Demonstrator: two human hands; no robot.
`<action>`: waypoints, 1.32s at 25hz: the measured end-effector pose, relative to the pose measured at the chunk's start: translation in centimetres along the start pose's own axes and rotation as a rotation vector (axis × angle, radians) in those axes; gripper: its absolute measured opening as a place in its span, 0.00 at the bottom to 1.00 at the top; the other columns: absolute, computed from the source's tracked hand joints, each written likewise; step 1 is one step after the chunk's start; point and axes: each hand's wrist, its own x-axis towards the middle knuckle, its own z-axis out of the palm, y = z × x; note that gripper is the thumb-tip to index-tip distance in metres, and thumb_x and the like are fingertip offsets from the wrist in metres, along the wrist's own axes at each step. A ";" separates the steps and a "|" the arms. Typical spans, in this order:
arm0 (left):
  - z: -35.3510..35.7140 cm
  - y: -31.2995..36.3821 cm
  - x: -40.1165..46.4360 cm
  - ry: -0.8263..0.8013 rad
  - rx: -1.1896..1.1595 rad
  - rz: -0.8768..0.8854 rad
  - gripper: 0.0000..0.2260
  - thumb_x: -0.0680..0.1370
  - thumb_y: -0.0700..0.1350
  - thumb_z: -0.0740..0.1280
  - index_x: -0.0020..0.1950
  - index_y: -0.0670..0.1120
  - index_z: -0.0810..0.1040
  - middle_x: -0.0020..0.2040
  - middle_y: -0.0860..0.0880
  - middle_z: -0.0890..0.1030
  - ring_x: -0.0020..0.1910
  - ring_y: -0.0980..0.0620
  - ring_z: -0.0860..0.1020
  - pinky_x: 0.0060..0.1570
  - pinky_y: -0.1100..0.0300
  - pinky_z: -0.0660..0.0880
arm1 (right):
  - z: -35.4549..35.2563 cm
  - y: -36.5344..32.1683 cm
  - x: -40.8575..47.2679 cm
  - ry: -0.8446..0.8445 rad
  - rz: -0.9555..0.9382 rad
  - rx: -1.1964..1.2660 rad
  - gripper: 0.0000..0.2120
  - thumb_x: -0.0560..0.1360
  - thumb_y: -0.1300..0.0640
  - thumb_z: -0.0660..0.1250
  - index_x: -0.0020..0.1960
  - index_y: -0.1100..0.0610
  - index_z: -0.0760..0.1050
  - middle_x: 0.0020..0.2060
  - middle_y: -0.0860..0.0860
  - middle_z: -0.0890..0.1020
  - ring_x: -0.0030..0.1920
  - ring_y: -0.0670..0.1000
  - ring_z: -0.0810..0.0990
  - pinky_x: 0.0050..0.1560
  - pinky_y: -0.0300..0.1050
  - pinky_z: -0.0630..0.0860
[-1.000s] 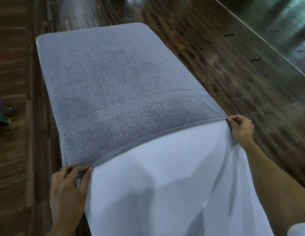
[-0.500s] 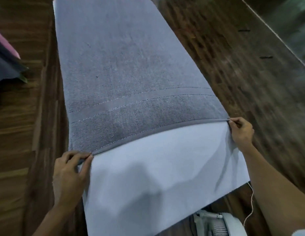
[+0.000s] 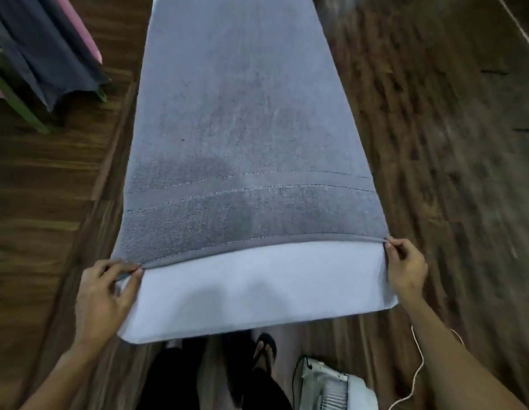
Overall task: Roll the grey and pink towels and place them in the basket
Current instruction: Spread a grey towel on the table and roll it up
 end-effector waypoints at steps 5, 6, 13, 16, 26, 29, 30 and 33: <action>-1.1 1.6 -5.5 -0.050 -0.029 -0.062 0.09 0.74 0.54 0.63 0.48 0.51 0.77 0.50 0.46 0.78 0.50 0.45 0.73 0.53 0.68 0.62 | -2.4 2.8 -2.0 -0.067 -0.053 0.029 0.04 0.77 0.64 0.67 0.49 0.60 0.80 0.53 0.54 0.84 0.53 0.51 0.80 0.51 0.26 0.68; -1.2 1.7 -5.9 -0.071 -0.015 -0.066 0.09 0.74 0.54 0.64 0.48 0.51 0.78 0.50 0.46 0.78 0.51 0.44 0.73 0.53 0.66 0.63 | -2.7 3.3 -2.2 -0.090 -0.058 0.022 0.04 0.77 0.63 0.67 0.49 0.59 0.80 0.53 0.54 0.84 0.53 0.51 0.80 0.51 0.24 0.67; 0.2 4.9 -5.4 -0.153 0.184 0.038 0.19 0.76 0.54 0.61 0.57 0.43 0.81 0.56 0.40 0.76 0.55 0.37 0.73 0.54 0.43 0.71 | -2.2 1.2 -2.4 -0.253 -0.391 -0.300 0.14 0.75 0.62 0.69 0.60 0.54 0.79 0.61 0.56 0.80 0.64 0.62 0.73 0.66 0.55 0.71; 3.0 6.9 -5.7 -0.312 0.196 0.140 0.23 0.79 0.56 0.56 0.68 0.46 0.75 0.70 0.40 0.70 0.69 0.38 0.68 0.64 0.42 0.66 | 0.3 -1.5 -5.0 -0.484 -0.457 -0.373 0.24 0.80 0.47 0.60 0.74 0.52 0.67 0.76 0.62 0.61 0.76 0.62 0.58 0.73 0.58 0.60; 1.5 5.2 -7.3 -0.348 0.130 0.190 0.22 0.82 0.55 0.51 0.69 0.50 0.75 0.74 0.41 0.66 0.73 0.39 0.64 0.67 0.39 0.64 | -1.1 -0.7 -10.1 -0.596 -0.359 -0.457 0.34 0.76 0.30 0.40 0.78 0.42 0.56 0.79 0.47 0.44 0.78 0.48 0.38 0.76 0.49 0.46; 1.4 4.7 -5.9 -0.311 0.150 0.154 0.21 0.80 0.52 0.55 0.68 0.46 0.75 0.73 0.38 0.67 0.70 0.37 0.68 0.66 0.40 0.66 | -0.8 -1.3 -9.1 -0.590 -0.328 -0.378 0.29 0.79 0.34 0.48 0.77 0.42 0.58 0.79 0.46 0.45 0.79 0.47 0.40 0.76 0.47 0.48; 1.2 4.5 -5.6 -0.323 0.167 0.149 0.20 0.80 0.51 0.56 0.69 0.46 0.75 0.72 0.38 0.67 0.69 0.37 0.68 0.65 0.40 0.67 | -0.8 -1.3 -8.9 -0.605 -0.339 -0.380 0.28 0.79 0.36 0.50 0.78 0.42 0.57 0.79 0.46 0.44 0.78 0.47 0.39 0.76 0.47 0.47; 0.9 3.3 -6.3 -0.338 0.183 0.181 0.26 0.74 0.36 0.68 0.71 0.49 0.72 0.73 0.41 0.66 0.68 0.37 0.69 0.59 0.44 0.73 | -1.1 -0.7 -8.7 -0.648 -0.389 -0.346 0.24 0.82 0.47 0.56 0.77 0.42 0.57 0.79 0.44 0.44 0.78 0.45 0.40 0.76 0.44 0.50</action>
